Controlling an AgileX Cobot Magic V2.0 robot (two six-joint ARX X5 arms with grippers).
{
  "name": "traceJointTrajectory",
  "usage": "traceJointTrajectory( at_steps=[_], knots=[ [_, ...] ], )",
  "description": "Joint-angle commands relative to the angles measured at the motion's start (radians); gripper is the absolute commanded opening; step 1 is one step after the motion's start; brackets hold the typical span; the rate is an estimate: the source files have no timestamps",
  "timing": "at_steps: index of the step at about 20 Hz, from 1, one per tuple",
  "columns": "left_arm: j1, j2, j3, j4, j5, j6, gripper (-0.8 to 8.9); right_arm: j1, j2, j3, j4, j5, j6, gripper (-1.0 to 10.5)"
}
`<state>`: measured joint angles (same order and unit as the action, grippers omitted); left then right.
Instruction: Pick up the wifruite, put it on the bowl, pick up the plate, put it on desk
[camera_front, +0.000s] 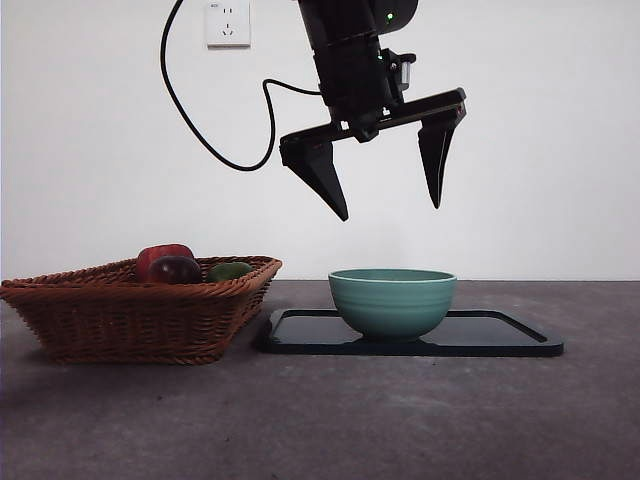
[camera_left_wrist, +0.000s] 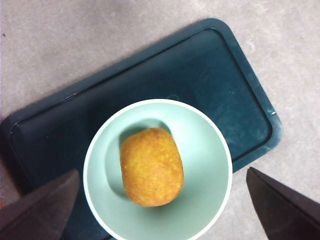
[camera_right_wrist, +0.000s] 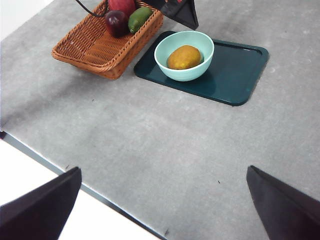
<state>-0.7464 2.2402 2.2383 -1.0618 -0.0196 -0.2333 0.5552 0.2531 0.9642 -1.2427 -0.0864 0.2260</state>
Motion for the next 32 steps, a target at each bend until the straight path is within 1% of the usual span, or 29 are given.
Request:
traceJointTrajectory(
  at_steps=[1, 7, 11, 12, 14, 15, 30, 32],
  knots=[
    [-0.008, 0.049, 0.037, 0.006, 0.004, 0.019, 5.93, 0.005, 0.002, 0.01, 0.026, -0.003, 0.01, 5.6],
    [-0.007, 0.123, 0.037, -0.004, 0.018, 0.025, 5.93, 0.005, 0.002, 0.01, 0.035, -0.003, 0.01, 5.6],
    [-0.008, 0.14, 0.037, 0.0, 0.019, 0.024, 5.85, 0.005, 0.002, 0.01, 0.035, -0.002, 0.01, 5.6],
    [-0.008, 0.142, 0.037, -0.002, 0.019, 0.023, 5.73, 0.005, 0.002, 0.01, 0.035, -0.002, 0.01, 5.6],
    [-0.007, 0.148, 0.037, -0.004, 0.02, 0.023, 5.06, 0.005, 0.002, 0.01, 0.035, -0.002, 0.01, 5.6],
    [-0.007, 0.15, 0.037, -0.005, 0.02, 0.024, 4.95, 0.005, 0.002, 0.01, 0.035, -0.002, 0.01, 5.6],
    [-0.008, 0.195, 0.037, 0.017, 0.02, 0.029, 4.87, 0.005, 0.002, 0.01, 0.038, 0.008, 0.01, 5.6],
    [-0.008, 0.206, 0.037, 0.016, 0.02, 0.036, 4.3, 0.005, 0.002, 0.01, 0.038, 0.008, 0.01, 5.6]
  ],
)
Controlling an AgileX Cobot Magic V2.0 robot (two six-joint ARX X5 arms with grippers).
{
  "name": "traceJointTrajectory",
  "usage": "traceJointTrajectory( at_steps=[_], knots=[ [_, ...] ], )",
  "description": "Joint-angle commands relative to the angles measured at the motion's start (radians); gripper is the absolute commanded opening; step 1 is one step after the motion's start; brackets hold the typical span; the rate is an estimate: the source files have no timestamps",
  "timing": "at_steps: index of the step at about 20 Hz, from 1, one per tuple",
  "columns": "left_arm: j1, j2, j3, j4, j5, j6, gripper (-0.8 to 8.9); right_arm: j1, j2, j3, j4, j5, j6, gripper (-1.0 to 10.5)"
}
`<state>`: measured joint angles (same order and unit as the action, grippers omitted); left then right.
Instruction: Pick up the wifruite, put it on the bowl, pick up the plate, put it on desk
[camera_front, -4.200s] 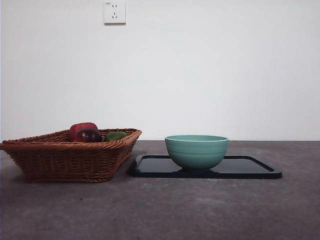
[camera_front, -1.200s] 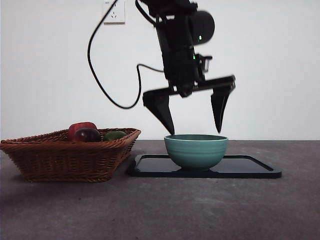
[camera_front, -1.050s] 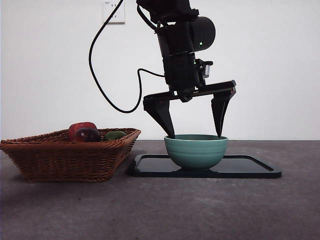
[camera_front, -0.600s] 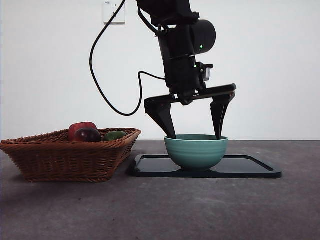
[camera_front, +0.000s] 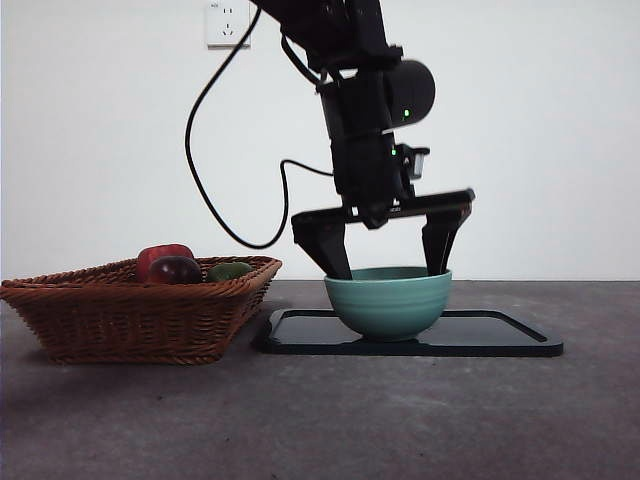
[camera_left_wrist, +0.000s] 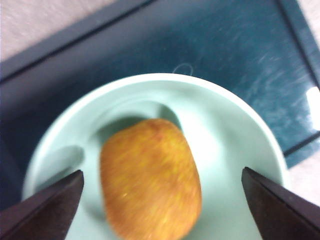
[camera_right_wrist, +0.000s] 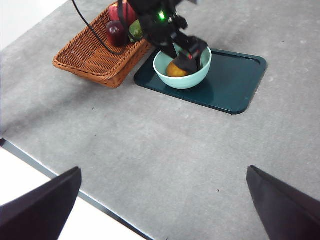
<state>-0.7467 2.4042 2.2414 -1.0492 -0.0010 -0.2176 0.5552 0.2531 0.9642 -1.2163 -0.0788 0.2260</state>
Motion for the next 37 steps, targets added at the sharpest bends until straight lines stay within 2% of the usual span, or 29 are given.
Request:
traceJointTrajectory(
  at_steps=[1, 7, 11, 22, 24, 31, 37],
  knots=[
    [-0.007, 0.047, 0.034, 0.003, 0.001, 0.023, 4.15, 0.005, 0.002, 0.01, 0.012, 0.001, 0.01, 5.6],
    [-0.007, 0.054, 0.034, 0.032, 0.001, 0.023, 2.33, 0.005, 0.002, 0.01, 0.012, 0.001, 0.009, 5.6],
    [-0.006, 0.054, 0.056, 0.037, 0.0, 0.023, 2.36, 0.005, 0.002, 0.01, 0.011, 0.001, 0.009, 5.6],
    [-0.014, 0.054, 0.495, -0.393, 0.0, 0.04, 2.4, 0.005, 0.002, 0.01, 0.012, 0.001, 0.01, 5.6],
    [-0.014, 0.045, 0.525, -0.406, 0.001, 0.045, 2.4, 0.005, 0.002, 0.01, 0.012, 0.001, 0.01, 5.6],
    [-0.021, -0.072, 0.464, -0.435, 0.013, 0.076, 2.4, 0.005, 0.002, 0.01, 0.012, 0.001, 0.01, 5.6],
    [0.009, -0.339, 0.099, -0.435, 0.008, 0.075, 2.4, 0.005, 0.002, 0.01, 0.012, 0.001, 0.01, 5.6]
  ],
)
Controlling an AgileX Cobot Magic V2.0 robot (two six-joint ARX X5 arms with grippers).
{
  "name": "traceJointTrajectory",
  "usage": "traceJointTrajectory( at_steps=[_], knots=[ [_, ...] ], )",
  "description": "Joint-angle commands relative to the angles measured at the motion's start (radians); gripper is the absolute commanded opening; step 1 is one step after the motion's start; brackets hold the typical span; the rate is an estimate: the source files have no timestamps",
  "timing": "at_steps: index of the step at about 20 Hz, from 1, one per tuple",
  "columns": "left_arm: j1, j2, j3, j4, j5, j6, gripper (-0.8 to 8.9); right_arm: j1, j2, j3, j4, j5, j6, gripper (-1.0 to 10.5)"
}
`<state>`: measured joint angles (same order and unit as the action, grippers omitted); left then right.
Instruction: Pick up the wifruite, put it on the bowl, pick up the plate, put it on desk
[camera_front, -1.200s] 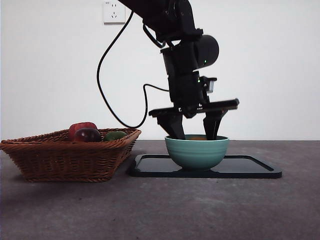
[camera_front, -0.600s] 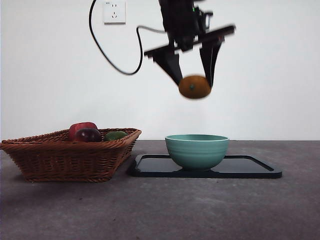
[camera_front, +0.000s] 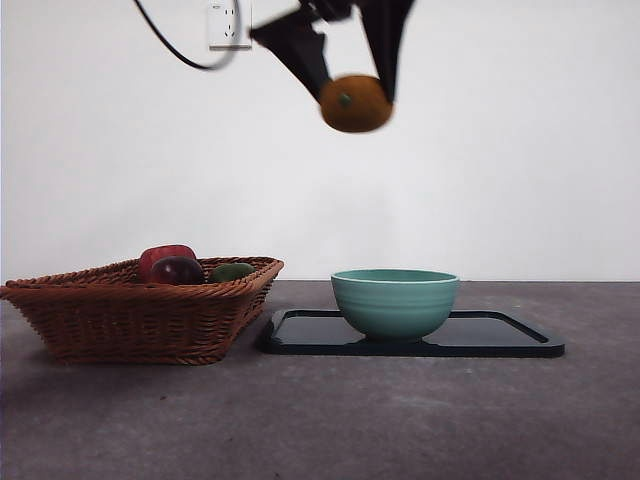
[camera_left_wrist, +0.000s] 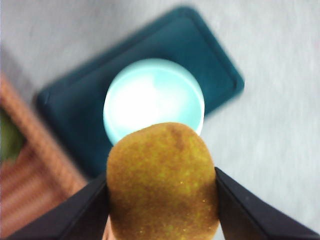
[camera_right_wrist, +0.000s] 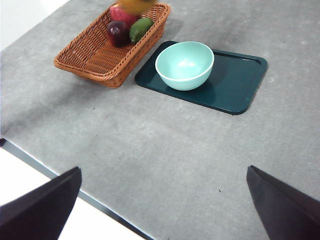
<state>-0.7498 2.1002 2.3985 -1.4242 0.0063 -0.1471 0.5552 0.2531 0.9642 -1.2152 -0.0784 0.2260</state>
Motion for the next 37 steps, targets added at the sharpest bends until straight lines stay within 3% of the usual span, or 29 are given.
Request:
traceJointTrajectory(
  at_steps=[1, 8, 15, 19, 26, 27, 31, 37],
  knots=[
    [0.027, -0.076, -0.125, -0.06, 0.0, 0.0, 2.4, 0.005, 0.002, 0.01, 0.011, 0.0, 0.01, 5.6],
    [0.2, -0.208, -0.538, -0.034, -0.03, -0.011, 2.4, 0.005, 0.002, 0.01, 0.056, 0.0, 0.01, 5.6],
    [0.304, -0.212, -0.8, 0.362, -0.039, -0.048, 2.4, 0.005, 0.002, 0.01, 0.089, 0.0, 0.01, 5.6],
    [0.313, -0.204, -0.858, 0.458, -0.041, -0.053, 2.4, 0.005, 0.002, 0.01, 0.089, 0.0, 0.01, 5.6],
    [0.313, -0.149, -0.865, 0.482, -0.041, -0.051, 2.52, 0.005, 0.002, 0.01, 0.089, 0.0, 0.011, 5.6],
    [0.313, -0.149, -0.865, 0.483, -0.041, -0.05, 2.71, 0.005, 0.002, 0.01, 0.089, -0.001, 0.011, 5.6],
    [0.316, -0.149, -0.863, 0.479, -0.041, -0.048, 5.1, 0.005, 0.002, 0.01, 0.089, 0.0, 0.01, 5.6],
    [0.321, -0.216, -0.784, 0.364, -0.04, -0.035, 5.34, 0.005, 0.002, 0.01, 0.098, 0.0, 0.01, 5.6]
  ],
)
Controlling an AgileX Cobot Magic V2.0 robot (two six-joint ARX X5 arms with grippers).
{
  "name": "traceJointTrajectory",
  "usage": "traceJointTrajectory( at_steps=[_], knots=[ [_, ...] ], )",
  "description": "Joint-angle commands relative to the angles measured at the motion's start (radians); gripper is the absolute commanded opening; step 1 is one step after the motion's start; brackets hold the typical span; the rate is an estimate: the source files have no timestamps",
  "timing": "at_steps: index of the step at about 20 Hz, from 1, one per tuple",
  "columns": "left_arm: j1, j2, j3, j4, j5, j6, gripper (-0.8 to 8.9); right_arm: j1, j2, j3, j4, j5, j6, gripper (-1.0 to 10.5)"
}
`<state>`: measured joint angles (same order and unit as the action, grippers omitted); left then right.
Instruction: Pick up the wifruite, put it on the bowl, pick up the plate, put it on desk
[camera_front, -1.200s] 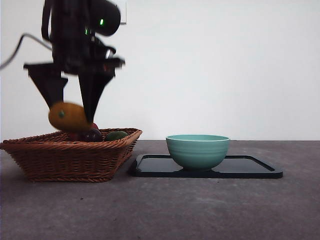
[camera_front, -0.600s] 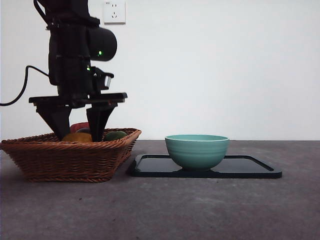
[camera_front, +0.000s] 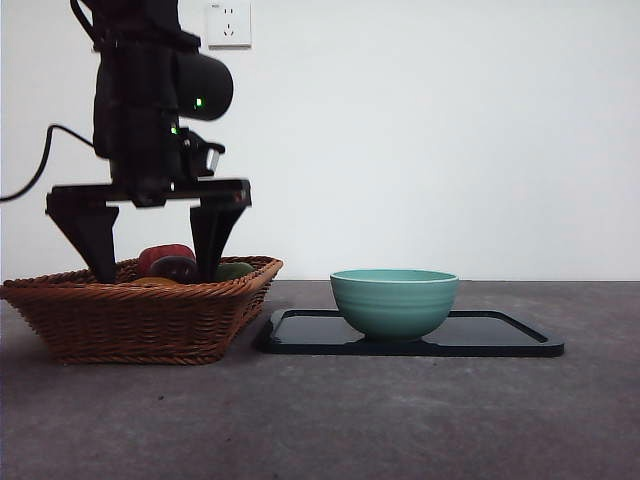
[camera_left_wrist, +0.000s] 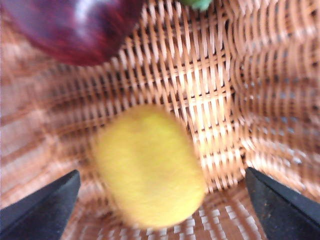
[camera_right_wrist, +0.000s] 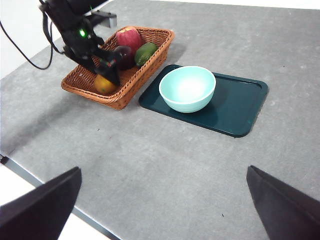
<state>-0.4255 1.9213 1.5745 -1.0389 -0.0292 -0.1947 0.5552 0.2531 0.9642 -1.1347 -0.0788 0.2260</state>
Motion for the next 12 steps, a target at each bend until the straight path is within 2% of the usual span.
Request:
traceJointTrajectory(
  at_steps=[1, 9, 12],
  knots=[
    [-0.003, -0.084, 0.042, -0.04, -0.005, 0.015, 5.34, 0.005, 0.002, 0.01, 0.029, 0.0, 0.011, 5.6],
    [-0.049, -0.622, 0.04, -0.204, 0.015, 0.071, 5.32, 0.005, 0.033, 0.01, 0.081, -0.003, 0.045, 5.6],
    [-0.067, -0.829, 0.014, -0.222, 0.111, 0.122, 5.32, 0.005, 0.053, 0.01, 0.099, -0.038, 0.055, 5.6]
  ],
)
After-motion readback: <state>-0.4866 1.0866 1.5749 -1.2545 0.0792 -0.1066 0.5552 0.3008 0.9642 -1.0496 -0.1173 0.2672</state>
